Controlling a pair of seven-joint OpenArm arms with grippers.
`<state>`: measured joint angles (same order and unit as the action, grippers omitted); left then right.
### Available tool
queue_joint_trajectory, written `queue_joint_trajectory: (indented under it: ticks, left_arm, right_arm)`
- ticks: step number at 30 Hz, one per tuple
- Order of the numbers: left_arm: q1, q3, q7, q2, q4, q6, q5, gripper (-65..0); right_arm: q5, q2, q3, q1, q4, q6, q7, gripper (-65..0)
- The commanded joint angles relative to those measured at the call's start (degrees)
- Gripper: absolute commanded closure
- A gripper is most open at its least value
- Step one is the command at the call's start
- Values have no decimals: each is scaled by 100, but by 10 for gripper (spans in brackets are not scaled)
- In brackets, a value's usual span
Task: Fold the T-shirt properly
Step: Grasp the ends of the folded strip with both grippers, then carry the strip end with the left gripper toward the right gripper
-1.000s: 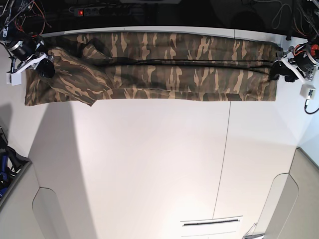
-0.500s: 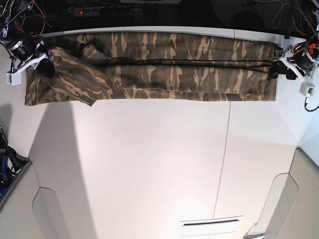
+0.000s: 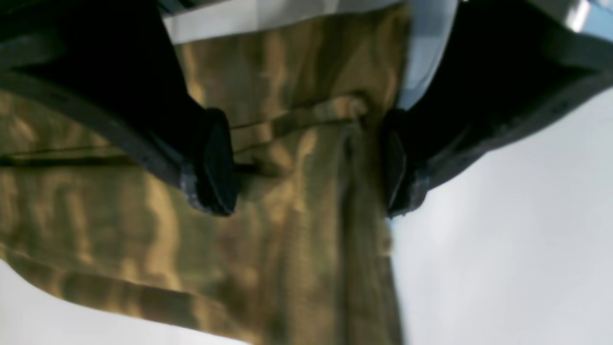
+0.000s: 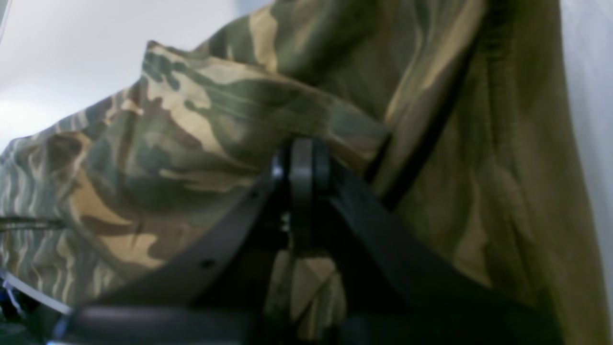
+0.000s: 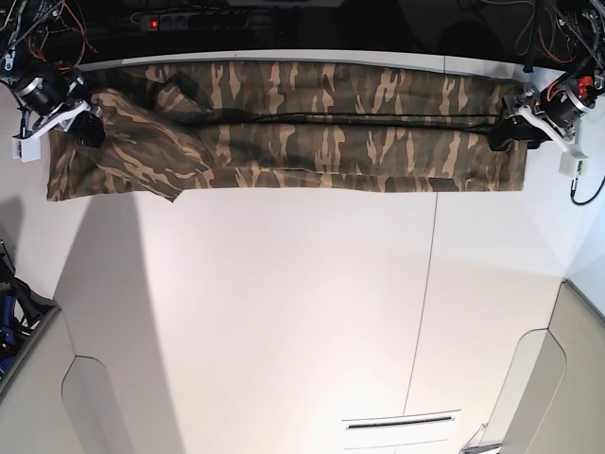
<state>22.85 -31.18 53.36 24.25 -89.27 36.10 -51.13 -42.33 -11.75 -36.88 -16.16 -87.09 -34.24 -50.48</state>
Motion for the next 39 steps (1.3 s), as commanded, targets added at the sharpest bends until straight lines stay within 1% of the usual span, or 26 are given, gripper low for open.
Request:
queue_joint_trajectory:
  ticks: [1, 4, 5, 6, 7, 10, 12, 15, 18, 22, 24, 27, 28, 29, 33, 38, 39]
  left_arm:
    - [4, -22, 101, 17, -44, 63, -68, -472]
    - [4, -22, 105, -15, -42, 61, -181, -469]
    - [4, -22, 92, -13, -42, 61, -223, -453]
    - [2, -22, 83, -13, -44, 61, -247, -415]
    - [0, -22, 63, -13, -44, 61, -254, -358]
    - [2, -22, -122, -13, -44, 61, -249, -127]
    - [2, -22, -352, -13, -44, 63, -247, -4]
    - [-17, -24, -542, -13, -44, 63, -249, 0]
    - [-138, -24, -535, -9, -44, 61, -243, 0]
    - [-426, -24, -356, -9, -50, 59, -245, 0]
    - [-595, -24, -179, 9, -59, 61, -243, 0]
    - [-800, -28, -37, 122, -66, 59, -232, 0]
    - [-844, -28, -37, 184, -74, 59, -219, 0]
    - [-870, -28, -37, 254, -101, 59, -197, 0]
    - [-870, -28, 52, 522, -437, 57, -181, 0]
    - [-855, -28, 557, 525, -1239, 48, -295, 0]
    - [-852, -24, 632, 522, -1419, -13, -315, 0]
  right_arm:
    - [-146, -79, -26, 26, -52, -4, -44, 0]
    - [-181, -79, -26, 26, -52, -7, -79, 0]
    - [-179, -79, -26, 26, -52, -7, -79, 0]
    - [-181, -79, -26, 26, -52, -7, -79, 0]
    - [-181, -76, -26, 26, -52, -7, -79, 0]
    - [-184, -79, -26, 26, -52, -4, -79, 0]
    - [-184, -79, -26, 26, -52, -4, -79, 0]
    - [-291, -81, -28, 26, -52, -4, -90, 0]
    - [-728, -96, -28, 44, -55, -7, -304, 0]
    - [-1419, -155, -50, 57, -181, -57, -638, 0]
    - [-1515, -179, -52, 57, -341, -52, -702, 0]
    - [-1510, -175, -55, 57, -621, -52, -702, -173]
    - [-1508, -175, -55, 57, -706, -52, -702, -203]
    - [-1460, -175, -55, 57, -787, -52, -702, -212]
    - [-1360, -175, -55, 57, -960, -50, -699, -212]
    - [-1357, -175, -55, 57, -960, -50, -678, -212]
    - [-1360, -175, -55, 57, -960, -52, -675, -212]
